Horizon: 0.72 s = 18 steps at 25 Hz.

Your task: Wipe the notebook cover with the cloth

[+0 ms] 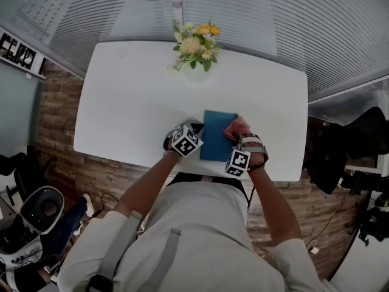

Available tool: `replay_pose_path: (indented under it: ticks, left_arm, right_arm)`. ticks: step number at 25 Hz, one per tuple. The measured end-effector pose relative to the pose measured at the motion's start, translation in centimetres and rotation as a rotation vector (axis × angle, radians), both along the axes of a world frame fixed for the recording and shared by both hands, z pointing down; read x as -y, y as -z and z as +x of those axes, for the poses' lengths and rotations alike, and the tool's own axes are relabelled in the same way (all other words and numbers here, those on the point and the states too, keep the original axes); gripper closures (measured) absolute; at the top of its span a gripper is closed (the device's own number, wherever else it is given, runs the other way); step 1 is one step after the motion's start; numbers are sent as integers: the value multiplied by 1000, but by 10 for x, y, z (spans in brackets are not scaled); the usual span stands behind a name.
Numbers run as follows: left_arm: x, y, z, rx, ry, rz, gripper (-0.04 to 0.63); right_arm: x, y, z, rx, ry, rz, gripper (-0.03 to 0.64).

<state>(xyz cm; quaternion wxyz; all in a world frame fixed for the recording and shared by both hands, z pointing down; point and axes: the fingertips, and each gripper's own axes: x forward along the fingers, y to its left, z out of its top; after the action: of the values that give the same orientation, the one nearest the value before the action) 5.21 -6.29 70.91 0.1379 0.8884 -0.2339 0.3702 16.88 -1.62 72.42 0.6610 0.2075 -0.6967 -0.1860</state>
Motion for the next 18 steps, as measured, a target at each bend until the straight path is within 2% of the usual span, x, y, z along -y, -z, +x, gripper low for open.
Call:
replay_pose_path:
  ticks: [18]
  left_arm:
    - [2, -5, 0, 2, 2, 1, 592]
  right_arm:
    - [-15, 0, -6, 39, 2, -17, 617]
